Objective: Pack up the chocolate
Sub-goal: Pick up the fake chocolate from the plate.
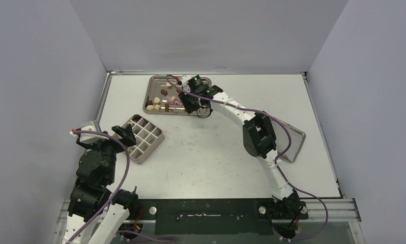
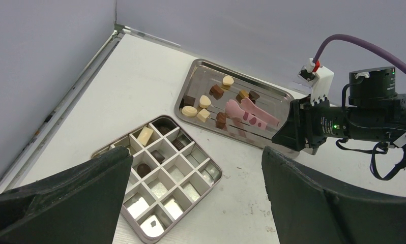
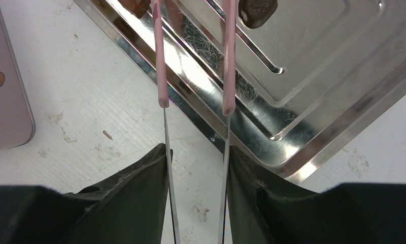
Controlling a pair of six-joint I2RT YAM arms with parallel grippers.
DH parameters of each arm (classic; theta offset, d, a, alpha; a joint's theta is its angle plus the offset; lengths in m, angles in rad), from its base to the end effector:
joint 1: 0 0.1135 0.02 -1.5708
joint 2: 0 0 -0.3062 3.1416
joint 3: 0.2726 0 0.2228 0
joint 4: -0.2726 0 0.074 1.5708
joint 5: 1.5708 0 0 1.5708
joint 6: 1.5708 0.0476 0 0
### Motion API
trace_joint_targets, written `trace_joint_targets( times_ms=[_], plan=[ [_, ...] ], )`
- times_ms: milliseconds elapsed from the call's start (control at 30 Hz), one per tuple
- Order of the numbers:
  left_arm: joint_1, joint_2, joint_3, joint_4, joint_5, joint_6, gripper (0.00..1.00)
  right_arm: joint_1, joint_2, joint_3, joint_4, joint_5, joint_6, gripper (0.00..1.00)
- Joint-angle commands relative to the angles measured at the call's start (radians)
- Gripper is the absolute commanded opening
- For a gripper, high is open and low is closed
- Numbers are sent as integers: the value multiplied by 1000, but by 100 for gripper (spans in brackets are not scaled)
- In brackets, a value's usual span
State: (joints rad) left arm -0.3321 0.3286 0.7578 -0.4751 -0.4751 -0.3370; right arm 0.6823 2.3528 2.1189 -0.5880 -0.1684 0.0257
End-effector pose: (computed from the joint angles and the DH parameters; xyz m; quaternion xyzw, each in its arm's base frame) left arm 0.0227 0.0152 0.3508 -0.1643 0.7024 -0.0597 0.6900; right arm 0.4147 0.3472 0.2508 -0.3281 0.8680 0.1998 0.3147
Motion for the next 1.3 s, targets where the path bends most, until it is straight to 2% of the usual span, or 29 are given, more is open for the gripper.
trace_joint_targets(
  times_ms=[0, 333, 600, 1267],
  plan=[
    [4, 9, 2, 23, 1, 10, 97, 6, 12, 48, 28, -15, -12, 41],
    [4, 10, 2, 24, 1, 12, 97, 1, 70, 95, 15, 36, -19, 40],
    [4, 12, 5, 23, 0, 12, 97, 3, 44, 77, 28, 41, -18, 32],
    [4, 9, 7, 21, -13, 18, 97, 37, -200, -164, 174, 58, 37, 27]
  ],
)
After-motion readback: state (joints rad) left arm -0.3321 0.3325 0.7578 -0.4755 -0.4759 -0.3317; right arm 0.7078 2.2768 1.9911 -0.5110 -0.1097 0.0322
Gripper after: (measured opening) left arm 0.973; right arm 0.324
